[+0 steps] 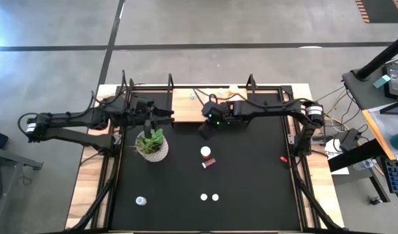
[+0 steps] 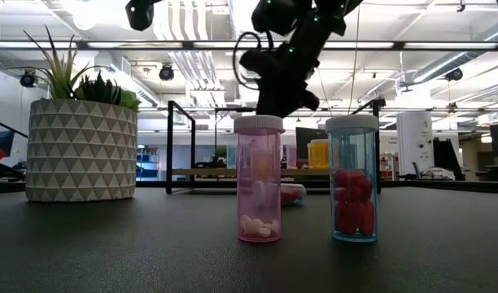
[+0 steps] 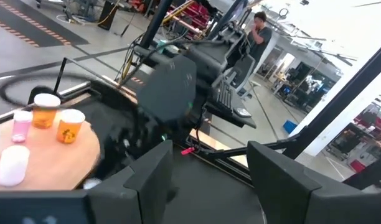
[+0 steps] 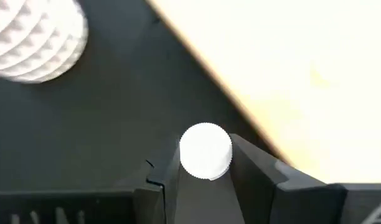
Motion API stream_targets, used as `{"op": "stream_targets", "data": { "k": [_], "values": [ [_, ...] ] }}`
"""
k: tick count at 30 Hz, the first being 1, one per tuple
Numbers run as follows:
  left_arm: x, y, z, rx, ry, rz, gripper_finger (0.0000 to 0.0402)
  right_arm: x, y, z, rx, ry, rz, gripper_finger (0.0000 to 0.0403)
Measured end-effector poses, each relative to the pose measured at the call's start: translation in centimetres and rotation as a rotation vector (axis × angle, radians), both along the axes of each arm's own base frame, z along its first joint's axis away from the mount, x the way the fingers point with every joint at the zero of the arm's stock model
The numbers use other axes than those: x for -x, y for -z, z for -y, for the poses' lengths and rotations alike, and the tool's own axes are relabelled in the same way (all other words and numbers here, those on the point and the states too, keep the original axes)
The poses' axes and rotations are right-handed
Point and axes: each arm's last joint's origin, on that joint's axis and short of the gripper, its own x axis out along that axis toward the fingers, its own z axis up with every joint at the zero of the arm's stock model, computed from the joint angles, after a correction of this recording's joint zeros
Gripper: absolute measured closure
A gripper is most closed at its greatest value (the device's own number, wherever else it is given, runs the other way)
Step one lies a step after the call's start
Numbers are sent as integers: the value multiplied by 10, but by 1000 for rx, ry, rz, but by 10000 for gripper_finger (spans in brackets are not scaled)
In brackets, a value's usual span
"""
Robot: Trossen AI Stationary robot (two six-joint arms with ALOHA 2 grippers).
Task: Pick and place medicine bottles onto shelf by color
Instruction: Put the left pink pill bottle on the shelf aligned with the other pink pill bottle
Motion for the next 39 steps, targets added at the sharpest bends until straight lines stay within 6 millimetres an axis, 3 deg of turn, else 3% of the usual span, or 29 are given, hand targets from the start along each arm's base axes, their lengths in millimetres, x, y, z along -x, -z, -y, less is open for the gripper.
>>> {"op": "stream_targets", "data": {
  "k": [15,21,39],
  "values": [
    [2,-20,0,-16,-5,204,212,27,0,54,47,222,-95,292],
    [3,-22,-1,-16,-32,228,212,36,11,66,66,263,-138,290],
    [3,-22,-3,-12,-92,230,212,43,12,90,127,208,-139,290]
  ]
}}
